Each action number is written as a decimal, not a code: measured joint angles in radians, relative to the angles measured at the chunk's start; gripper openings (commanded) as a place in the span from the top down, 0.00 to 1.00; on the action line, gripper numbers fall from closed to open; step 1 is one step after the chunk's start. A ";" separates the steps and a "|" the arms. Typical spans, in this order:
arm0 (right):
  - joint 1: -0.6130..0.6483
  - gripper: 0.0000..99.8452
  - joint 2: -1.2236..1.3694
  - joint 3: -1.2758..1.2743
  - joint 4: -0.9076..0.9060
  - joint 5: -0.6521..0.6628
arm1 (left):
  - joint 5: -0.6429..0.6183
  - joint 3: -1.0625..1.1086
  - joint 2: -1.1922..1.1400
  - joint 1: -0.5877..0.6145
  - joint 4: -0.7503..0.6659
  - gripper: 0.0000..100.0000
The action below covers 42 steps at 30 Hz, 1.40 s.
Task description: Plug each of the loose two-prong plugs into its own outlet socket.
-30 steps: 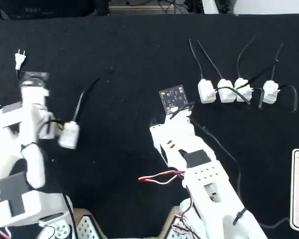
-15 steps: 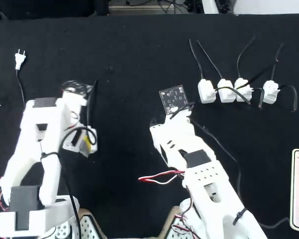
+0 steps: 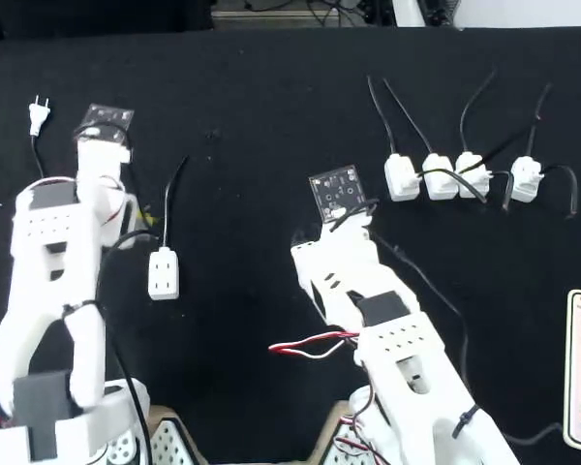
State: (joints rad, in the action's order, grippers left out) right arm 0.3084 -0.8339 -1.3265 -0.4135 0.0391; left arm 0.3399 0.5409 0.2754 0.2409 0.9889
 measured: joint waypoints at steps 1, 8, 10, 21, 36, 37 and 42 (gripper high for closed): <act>0.000 0.92 0.000 0.000 0.000 0.000 | -0.023 0.000 -0.018 -0.020 -0.034 0.76; 0.000 0.92 0.000 0.000 0.000 0.000 | -0.095 0.000 -0.221 -0.103 -0.270 0.76; 0.000 0.92 0.000 0.000 0.000 0.000 | -0.095 0.000 -0.295 -0.098 -0.331 0.76; 0.000 0.92 0.000 0.000 0.000 0.000 | -0.198 -0.095 -0.402 0.063 -0.221 0.82; 0.000 0.92 0.000 0.000 0.000 0.000 | -0.135 -0.133 -0.302 0.203 0.218 0.82; 0.000 0.92 0.000 0.000 0.000 0.000 | -0.117 -0.121 -0.273 0.204 0.226 0.82; 0.000 0.92 0.000 0.000 0.000 0.000 | -0.035 -0.014 -0.084 0.222 0.239 0.82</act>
State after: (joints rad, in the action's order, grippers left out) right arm 0.3084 -0.8339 -1.3265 -0.4135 0.0391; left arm 0.3046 0.5271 0.1910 0.4634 1.2283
